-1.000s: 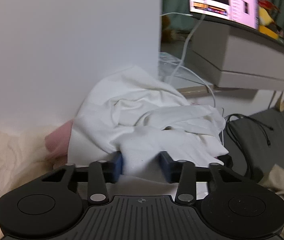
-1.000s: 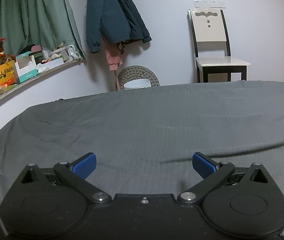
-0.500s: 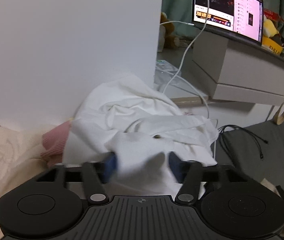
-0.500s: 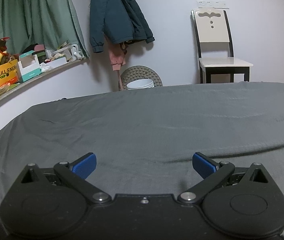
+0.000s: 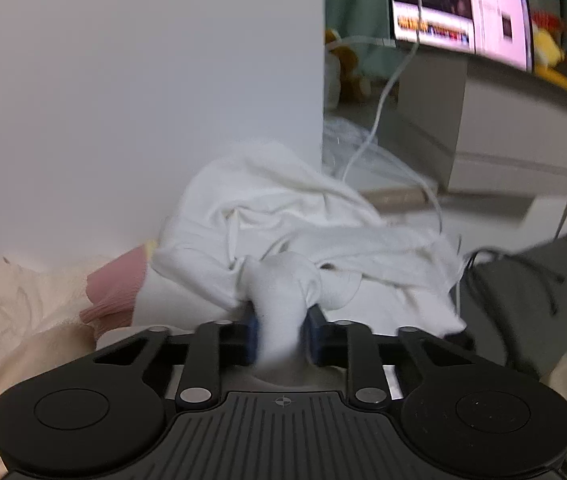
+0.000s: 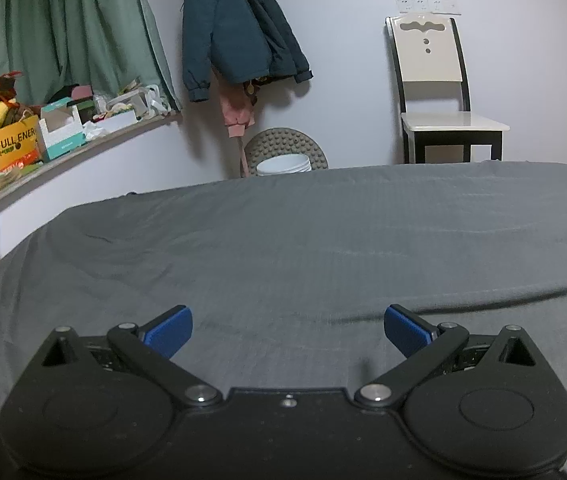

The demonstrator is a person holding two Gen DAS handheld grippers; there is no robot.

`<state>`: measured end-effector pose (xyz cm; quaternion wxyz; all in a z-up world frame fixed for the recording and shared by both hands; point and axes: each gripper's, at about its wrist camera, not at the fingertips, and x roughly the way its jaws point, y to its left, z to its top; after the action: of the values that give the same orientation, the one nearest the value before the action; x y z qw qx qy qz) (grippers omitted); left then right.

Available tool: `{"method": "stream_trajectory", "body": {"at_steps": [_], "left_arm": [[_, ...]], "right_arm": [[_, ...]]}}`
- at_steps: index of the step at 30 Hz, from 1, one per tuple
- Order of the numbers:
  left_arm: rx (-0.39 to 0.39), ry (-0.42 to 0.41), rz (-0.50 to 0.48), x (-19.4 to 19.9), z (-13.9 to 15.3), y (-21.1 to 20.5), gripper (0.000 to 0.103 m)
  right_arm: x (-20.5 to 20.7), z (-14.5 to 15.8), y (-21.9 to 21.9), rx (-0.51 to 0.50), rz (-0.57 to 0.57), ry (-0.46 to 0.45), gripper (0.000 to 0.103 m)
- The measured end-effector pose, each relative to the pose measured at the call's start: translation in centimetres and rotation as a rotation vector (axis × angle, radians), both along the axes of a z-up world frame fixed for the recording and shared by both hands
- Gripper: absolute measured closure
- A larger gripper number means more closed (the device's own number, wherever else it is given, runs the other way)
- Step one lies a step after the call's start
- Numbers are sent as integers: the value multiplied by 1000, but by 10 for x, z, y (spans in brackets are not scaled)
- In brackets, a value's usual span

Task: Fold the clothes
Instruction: 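Close the left gripper on the white shirt and lift it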

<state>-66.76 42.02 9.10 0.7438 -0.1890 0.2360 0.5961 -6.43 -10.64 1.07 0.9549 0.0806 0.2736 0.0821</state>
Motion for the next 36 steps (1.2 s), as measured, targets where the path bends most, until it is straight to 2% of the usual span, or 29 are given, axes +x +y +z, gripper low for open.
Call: {"method": "stream_trajectory", "body": {"at_steps": [6, 11, 14, 17, 20, 25, 28, 32, 34, 36], "left_arm": [[82, -171, -68, -4, 40, -19, 89], [202, -278, -171, 8, 104, -36, 90], [258, -336, -276, 23, 143, -50, 90], [340, -370, -414, 54, 183, -71, 90], [381, -490, -558, 95, 224, -85, 89], [448, -646, -821, 209, 280, -120, 89], [409, -722, -1017, 285, 285, -165, 89], [246, -806, -1263, 383, 263, -230, 89], [154, -808, -1376, 423, 243, -264, 89], [101, -751, -1477, 460, 217, -301, 89]], "right_arm": [[-1, 0, 0, 0, -2, -4, 0], [1, -2, -1, 8, -10, 9, 0], [1, -1, -1, 13, -12, 6, 0], [0, -1, -1, 13, -10, 3, 0], [0, -1, 0, 11, -4, 0, 0], [-1, 0, -1, 21, -7, -12, 0], [-1, 1, -4, 34, -14, -17, 0], [-2, 4, -7, 62, -10, -23, 0], [-5, 11, -9, 84, 8, -50, 0], [-10, 20, -11, 110, 35, -88, 0]]}}
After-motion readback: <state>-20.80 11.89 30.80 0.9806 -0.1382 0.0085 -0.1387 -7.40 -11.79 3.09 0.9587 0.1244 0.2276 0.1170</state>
